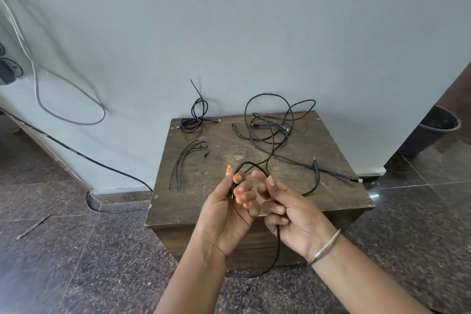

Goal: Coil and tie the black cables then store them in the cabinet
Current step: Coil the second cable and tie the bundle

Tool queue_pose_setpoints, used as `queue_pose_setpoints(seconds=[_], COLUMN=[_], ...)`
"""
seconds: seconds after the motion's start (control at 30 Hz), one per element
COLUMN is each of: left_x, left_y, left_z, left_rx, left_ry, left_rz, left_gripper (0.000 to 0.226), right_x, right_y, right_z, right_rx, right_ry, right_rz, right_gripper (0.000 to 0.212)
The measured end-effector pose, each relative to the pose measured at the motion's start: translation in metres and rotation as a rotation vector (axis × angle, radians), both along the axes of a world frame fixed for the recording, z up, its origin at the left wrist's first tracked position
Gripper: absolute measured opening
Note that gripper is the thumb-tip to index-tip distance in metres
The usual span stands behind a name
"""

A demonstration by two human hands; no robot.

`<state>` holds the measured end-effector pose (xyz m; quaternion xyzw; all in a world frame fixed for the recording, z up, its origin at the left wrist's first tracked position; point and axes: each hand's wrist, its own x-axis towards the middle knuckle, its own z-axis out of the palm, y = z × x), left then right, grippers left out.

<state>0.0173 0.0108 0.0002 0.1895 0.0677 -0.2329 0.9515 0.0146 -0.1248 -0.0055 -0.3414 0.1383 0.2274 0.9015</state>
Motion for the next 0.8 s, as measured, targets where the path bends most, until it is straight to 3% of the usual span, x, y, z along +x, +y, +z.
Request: queue_pose_setpoints(seconds=[0.07,0.13,0.27,0.37,0.53,0.7,0.8], left_x=[0.002,0.003,0.001,0.001,-0.002,0.0,0.001], left_y=[0.003,0.005,0.002,0.001,-0.005,-0.006,-0.002], left_z=[-0.001,-0.003,-0.01,-0.012,-0.016,-0.02,-0.021], left_rx=[0.034,0.082,0.216,0.344,0.82,1.219,1.307], left_ry=[-0.001,-0.041,-0.144,-0.236,-0.501,-0.716,-0.751], left_rz=[0.082,0.141,0.141,0.166,0.077,-0.014,-0.082], left_gripper=[0.025,0.026,0.026,0.016,0.016,0.016,0.02], right_x=[-0.001,-0.004,-0.01,-0.012,-0.011,-0.005,0.0], right_y=[0.0,0.002,0.007,0.003,-0.014,-0.04,-0.056], right_z=[-0.001,-0.004,-0.004,0.002,0.018,0.029,0.034], right_rx=[-0.093,-0.382,-1.195,-1.5,-1.468,-1.193,-0.937], right_ry=[0.022,-0.034,-0.482,-0.667,-0.698,-0.586,-0.47], right_rz=[0.031,0.093,0.292,0.409,0.606,0.503,0.376], right_gripper=[0.019,0.027,0.033,0.029,0.028,0.028,0.028])
